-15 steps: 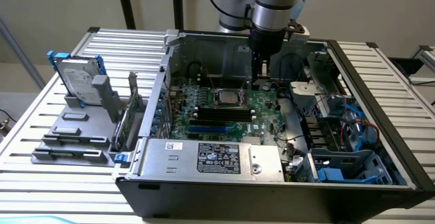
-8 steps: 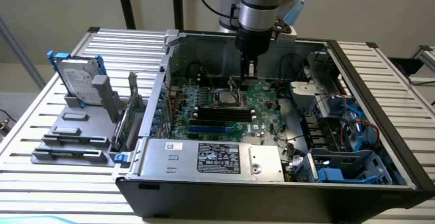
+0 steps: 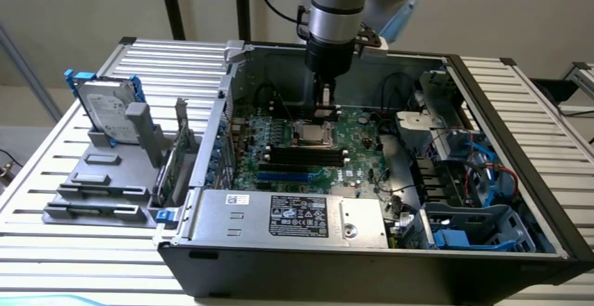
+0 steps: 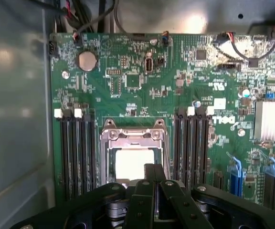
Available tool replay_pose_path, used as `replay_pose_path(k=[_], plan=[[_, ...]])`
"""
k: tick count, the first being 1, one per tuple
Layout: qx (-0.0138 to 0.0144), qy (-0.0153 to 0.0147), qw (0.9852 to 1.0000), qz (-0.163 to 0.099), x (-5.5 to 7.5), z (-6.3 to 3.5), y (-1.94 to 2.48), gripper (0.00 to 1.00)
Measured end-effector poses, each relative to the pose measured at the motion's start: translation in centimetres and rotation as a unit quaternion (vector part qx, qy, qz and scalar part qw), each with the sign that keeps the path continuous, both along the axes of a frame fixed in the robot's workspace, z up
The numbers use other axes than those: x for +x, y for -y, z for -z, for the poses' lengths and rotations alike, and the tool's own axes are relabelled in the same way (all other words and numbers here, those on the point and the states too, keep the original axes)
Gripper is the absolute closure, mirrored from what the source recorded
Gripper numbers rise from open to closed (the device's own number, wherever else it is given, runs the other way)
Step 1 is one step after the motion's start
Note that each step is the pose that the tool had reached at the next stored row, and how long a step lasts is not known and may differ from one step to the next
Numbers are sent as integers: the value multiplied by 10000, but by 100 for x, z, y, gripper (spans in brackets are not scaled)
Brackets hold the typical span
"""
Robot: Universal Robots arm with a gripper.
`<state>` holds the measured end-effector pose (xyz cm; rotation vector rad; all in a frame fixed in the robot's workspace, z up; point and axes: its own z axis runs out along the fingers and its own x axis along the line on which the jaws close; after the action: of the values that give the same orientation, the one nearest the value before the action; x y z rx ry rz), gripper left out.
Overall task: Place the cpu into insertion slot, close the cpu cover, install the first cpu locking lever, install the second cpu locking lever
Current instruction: 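Close the cpu cover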
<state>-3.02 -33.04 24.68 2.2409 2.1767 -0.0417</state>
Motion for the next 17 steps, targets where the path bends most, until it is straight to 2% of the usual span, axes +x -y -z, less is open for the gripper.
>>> replay_pose_path(k=[4, 6, 8, 11, 14, 15, 16, 17], plan=[[21, -78, 10000, 0, -101, 4, 15, 89], [28, -137, 9999, 0, -143, 6, 21, 89], [35, -216, 9998, -1, -174, 6, 23, 89], [42, -371, 9993, -12, -189, 6, 24, 89], [68, -529, 9986, -32, -189, 5, 24, 89], [80, -569, 9983, -40, -189, 6, 24, 89], [99, -590, 9982, -50, -186, 9, 23, 89], [116, -592, 9982, -57, -179, 15, 23, 89]])
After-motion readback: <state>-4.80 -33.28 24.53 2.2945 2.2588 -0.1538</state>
